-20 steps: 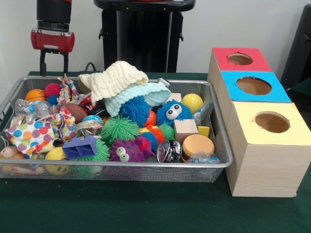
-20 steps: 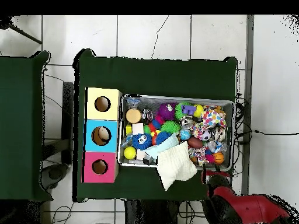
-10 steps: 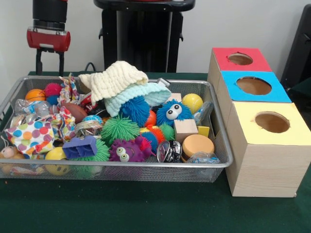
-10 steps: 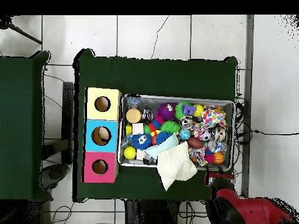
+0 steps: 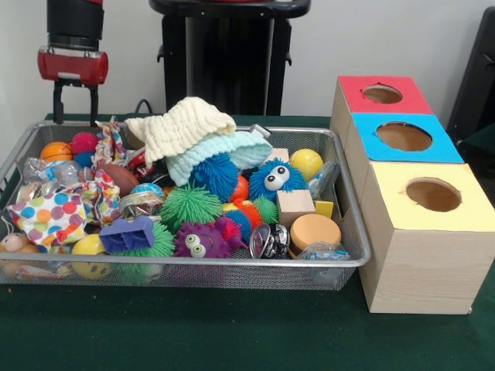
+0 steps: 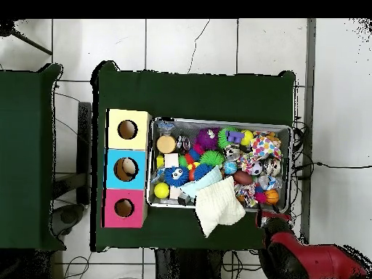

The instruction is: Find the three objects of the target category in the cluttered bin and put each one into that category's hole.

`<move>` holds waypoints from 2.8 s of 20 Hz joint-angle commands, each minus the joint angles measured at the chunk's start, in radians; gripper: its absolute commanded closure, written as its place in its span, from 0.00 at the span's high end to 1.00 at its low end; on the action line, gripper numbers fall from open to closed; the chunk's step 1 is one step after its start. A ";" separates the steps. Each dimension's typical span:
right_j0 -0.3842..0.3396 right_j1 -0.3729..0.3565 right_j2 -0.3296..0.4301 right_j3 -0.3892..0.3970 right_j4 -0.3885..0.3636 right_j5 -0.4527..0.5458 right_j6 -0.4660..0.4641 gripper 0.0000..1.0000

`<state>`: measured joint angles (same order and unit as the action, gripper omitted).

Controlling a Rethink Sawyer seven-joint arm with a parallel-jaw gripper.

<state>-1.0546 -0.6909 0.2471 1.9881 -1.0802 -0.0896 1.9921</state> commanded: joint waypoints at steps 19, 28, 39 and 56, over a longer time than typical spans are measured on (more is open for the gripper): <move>-0.114 0.091 0.265 0.024 0.123 0.128 0.017 1.00; -0.092 0.078 0.259 0.040 0.155 0.125 0.038 1.00; 0.003 0.069 0.225 0.036 0.234 0.089 0.088 1.00; -0.054 0.073 0.189 0.050 0.207 0.112 0.027 1.00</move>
<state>-1.0691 -0.6184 0.4282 2.0261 -0.8685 -0.0773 1.9921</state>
